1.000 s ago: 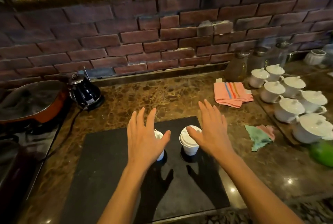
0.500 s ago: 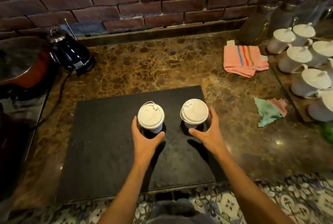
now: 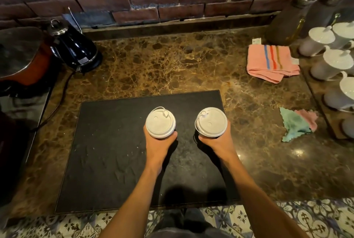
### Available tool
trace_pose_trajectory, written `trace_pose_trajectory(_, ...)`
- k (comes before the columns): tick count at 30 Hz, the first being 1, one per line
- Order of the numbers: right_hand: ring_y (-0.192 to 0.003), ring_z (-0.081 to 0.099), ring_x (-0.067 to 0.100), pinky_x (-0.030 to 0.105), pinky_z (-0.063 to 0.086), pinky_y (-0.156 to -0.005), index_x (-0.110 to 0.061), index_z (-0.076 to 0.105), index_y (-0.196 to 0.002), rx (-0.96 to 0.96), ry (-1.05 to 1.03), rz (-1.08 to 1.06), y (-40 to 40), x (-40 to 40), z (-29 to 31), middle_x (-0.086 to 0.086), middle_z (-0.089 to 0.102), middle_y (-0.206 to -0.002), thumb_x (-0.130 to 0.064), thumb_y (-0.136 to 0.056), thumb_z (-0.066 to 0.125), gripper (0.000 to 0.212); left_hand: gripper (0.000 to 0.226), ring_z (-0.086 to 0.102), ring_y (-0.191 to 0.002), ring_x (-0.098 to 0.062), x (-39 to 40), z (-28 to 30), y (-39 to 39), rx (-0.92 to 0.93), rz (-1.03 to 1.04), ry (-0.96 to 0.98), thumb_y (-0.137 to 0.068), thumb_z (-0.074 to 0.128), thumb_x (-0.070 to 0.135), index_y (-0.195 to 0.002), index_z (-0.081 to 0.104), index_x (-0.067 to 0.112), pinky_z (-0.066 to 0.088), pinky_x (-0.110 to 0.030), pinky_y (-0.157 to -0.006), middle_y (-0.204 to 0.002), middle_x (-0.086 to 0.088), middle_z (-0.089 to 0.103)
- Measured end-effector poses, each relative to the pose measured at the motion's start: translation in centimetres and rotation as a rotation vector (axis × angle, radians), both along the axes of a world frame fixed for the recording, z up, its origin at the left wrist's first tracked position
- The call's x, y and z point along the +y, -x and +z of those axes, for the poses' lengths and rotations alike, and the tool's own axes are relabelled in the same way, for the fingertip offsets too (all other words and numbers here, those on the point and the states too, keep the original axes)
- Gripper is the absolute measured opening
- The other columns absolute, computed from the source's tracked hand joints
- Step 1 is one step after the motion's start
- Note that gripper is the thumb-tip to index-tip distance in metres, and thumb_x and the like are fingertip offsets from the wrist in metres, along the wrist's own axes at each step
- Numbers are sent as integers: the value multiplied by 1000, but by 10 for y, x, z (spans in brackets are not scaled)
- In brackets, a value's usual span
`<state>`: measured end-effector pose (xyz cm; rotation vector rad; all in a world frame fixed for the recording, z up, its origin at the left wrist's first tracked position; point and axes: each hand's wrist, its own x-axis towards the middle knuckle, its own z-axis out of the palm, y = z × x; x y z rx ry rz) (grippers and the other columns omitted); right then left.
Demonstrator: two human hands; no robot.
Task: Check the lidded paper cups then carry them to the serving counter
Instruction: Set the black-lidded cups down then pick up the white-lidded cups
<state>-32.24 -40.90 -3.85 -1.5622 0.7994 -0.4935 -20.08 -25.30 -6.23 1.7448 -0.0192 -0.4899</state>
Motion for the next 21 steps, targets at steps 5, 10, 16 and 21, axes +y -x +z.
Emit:
trace_pose_trajectory(5, -93, 65, -9, 9, 51, -76, -32, 57, -112, -23, -74, -8, -2, 1, -2, -11, 69, -102, 26, -63, 75, 78, 91, 55, -115, 1, 3, 5, 3, 0, 22, 16, -69, 90, 4, -135, 36, 35, 40, -27, -106, -126, 16, 57)
trace_pose_trajectory(10, -90, 56, -26, -2, 45, -70, -20, 37, -131, -59, -131, 30, -20, 14, 13, -13, 56, -114, 19, -68, 77, 84, 90, 56, -116, -1, 20, 24, 1, -38, 115, 35, -68, 91, 5, -133, 37, 37, 40, -27, -105, -124, 20, 57)
trace_pose_trajectory(16, -102, 52, -28, -3, 41, -85, -35, 43, -117, -128, -16, 261, -61, 51, 41, -24, 51, -116, 14, -67, 81, 79, 91, 54, -127, -13, 69, 53, -1, -141, 264, 58, -67, 91, 5, -137, 40, 30, 40, -32, -110, -135, 6, 58)
trace_pose_trajectory(21, -123, 52, -6, 17, 43, -102, -38, 39, -132, -185, 47, 493, -88, 114, 60, -14, 52, -134, -5, -66, 89, 89, 89, 55, -128, -21, 146, 85, -2, -248, 449, 56, -66, 90, -3, -140, 43, 15, 42, -35, -110, -136, -5, 57)
